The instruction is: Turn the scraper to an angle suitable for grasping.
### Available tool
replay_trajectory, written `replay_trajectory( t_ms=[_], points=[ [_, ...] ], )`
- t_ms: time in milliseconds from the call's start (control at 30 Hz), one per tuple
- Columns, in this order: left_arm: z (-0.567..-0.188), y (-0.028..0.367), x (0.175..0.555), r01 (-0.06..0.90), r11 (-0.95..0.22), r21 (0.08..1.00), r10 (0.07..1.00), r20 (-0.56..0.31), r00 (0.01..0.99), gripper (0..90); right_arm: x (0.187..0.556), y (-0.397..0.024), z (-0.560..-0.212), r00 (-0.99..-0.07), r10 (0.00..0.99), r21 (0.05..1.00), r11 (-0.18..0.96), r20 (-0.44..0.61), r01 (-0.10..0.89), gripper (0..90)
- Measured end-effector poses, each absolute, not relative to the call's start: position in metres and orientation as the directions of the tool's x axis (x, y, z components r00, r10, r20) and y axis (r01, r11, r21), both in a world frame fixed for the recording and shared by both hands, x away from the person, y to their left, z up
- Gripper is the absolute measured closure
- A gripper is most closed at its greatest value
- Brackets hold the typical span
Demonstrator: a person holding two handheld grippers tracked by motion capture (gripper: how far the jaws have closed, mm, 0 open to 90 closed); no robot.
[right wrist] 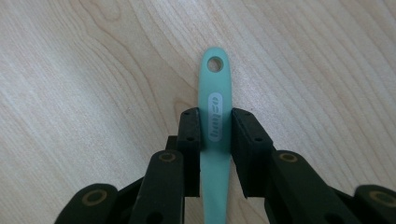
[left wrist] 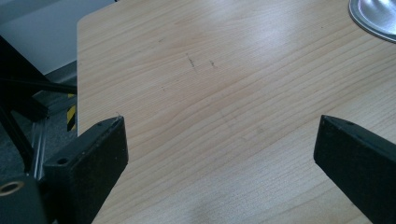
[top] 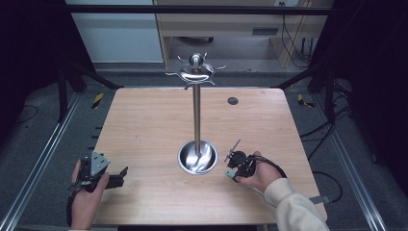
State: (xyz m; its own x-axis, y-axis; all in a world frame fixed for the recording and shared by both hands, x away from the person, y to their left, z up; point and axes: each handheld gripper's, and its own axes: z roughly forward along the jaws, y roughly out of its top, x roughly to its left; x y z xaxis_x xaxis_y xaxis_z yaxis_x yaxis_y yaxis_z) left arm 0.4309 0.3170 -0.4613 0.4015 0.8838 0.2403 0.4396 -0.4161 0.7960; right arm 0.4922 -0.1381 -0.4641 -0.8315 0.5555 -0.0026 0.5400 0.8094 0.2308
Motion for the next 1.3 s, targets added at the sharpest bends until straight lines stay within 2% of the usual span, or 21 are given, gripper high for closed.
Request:
replay_trajectory(
  t_ms=[467, 800, 1033, 1300],
  points=[
    [-0.464, 0.323, 0.427, 0.459, -0.379, 0.804, 0.906, 0.223, 0.359, 2.8, 0.491, -0.155, -0.431, -0.809, 0.588, 0.305, 0.768, 0.015, 0.564, 74.4],
    [-0.464, 0.325, 0.424, 0.461, -0.364, 0.809, 0.914, 0.215, 0.344, 2.8, 0.490, -0.165, -0.397, -0.794, 0.608, 0.398, 0.733, -0.017, 0.552, 74.4],
    [-0.465, 0.329, 0.426, 0.473, -0.342, 0.812, 0.927, 0.207, 0.314, 2.9, 0.493, -0.173, -0.370, -0.805, 0.592, 0.476, 0.717, -0.032, 0.509, 74.4],
    [-0.468, 0.332, 0.429, 0.485, -0.337, 0.807, 0.928, 0.198, 0.315, 2.9, 0.493, -0.181, -0.355, -0.802, 0.596, 0.554, 0.680, -0.038, 0.479, 74.4]
  ],
)
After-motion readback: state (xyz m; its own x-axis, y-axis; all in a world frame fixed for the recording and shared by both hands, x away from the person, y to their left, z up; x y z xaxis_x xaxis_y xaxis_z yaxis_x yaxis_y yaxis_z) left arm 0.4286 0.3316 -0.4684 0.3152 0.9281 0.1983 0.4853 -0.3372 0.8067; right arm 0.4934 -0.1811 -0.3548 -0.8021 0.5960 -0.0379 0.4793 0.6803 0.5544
